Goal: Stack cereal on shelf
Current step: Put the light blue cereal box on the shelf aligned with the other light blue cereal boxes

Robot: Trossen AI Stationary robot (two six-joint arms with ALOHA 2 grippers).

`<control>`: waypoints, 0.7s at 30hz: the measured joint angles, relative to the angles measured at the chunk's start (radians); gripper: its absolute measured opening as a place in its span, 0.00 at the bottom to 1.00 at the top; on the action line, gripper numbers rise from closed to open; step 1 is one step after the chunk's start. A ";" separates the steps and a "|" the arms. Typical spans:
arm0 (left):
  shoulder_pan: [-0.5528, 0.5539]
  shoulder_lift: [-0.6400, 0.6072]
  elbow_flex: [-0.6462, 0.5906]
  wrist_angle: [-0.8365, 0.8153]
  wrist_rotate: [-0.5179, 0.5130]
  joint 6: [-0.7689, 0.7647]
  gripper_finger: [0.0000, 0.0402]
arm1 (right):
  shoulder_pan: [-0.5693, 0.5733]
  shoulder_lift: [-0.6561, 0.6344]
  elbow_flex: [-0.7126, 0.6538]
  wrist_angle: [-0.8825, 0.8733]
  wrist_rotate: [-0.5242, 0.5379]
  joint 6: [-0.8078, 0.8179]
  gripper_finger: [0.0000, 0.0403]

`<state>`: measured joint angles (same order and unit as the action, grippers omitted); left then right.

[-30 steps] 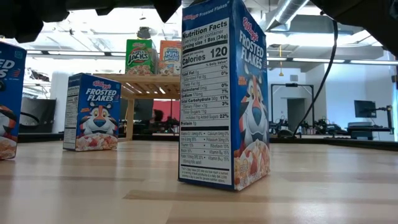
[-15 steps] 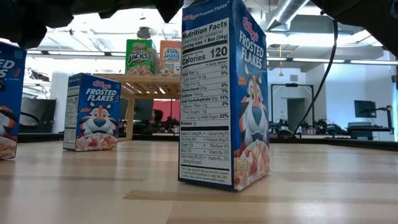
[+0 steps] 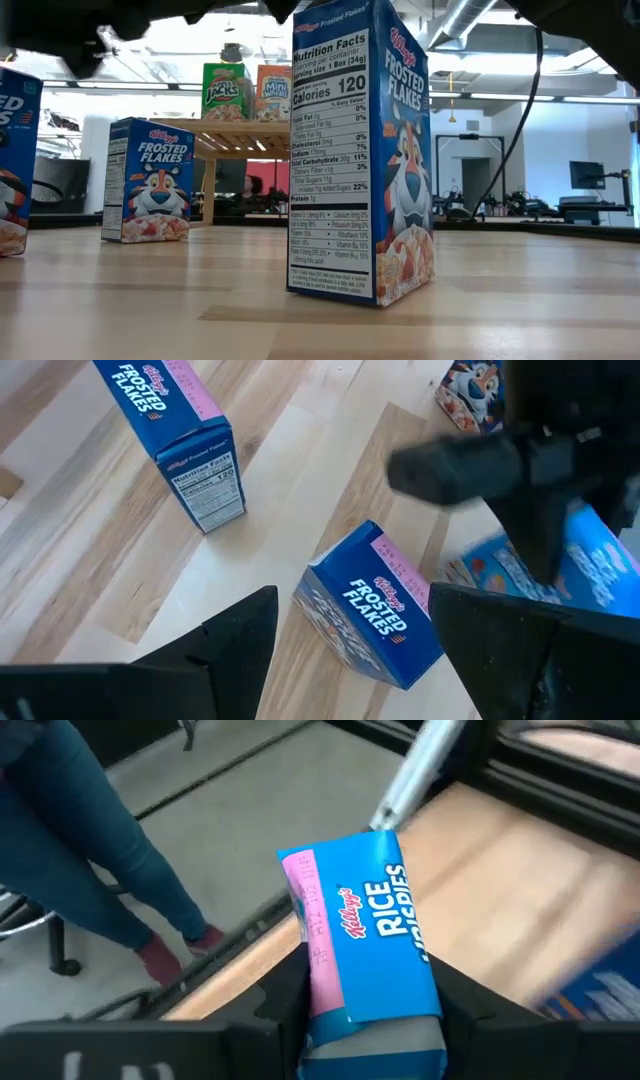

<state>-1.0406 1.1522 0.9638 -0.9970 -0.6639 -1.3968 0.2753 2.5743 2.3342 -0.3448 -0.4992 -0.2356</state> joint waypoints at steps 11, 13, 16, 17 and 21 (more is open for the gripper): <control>0.000 0.000 0.000 0.001 -0.083 -0.040 0.62 | -0.131 -0.271 0.000 -0.273 -0.022 -0.020 0.38; 0.000 -0.001 0.001 0.000 -0.098 -0.040 0.62 | -0.167 -0.343 0.000 -0.362 -0.020 -0.038 0.38; 0.000 -0.012 0.002 0.002 -0.124 -0.040 0.62 | -0.225 -0.443 0.000 -0.457 0.024 -0.052 0.38; 0.000 -0.018 0.002 0.002 -0.134 -0.040 0.62 | -0.245 -0.475 0.000 -0.497 0.046 -0.054 0.38; 0.000 -0.058 0.002 0.003 -0.186 -0.021 0.62 | -0.333 -0.572 0.002 -0.611 0.162 -0.058 0.38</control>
<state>-1.0409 1.0947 0.9661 -0.9943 -0.8498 -1.4180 -0.0572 2.0024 2.3360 -0.9563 -0.3373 -0.2939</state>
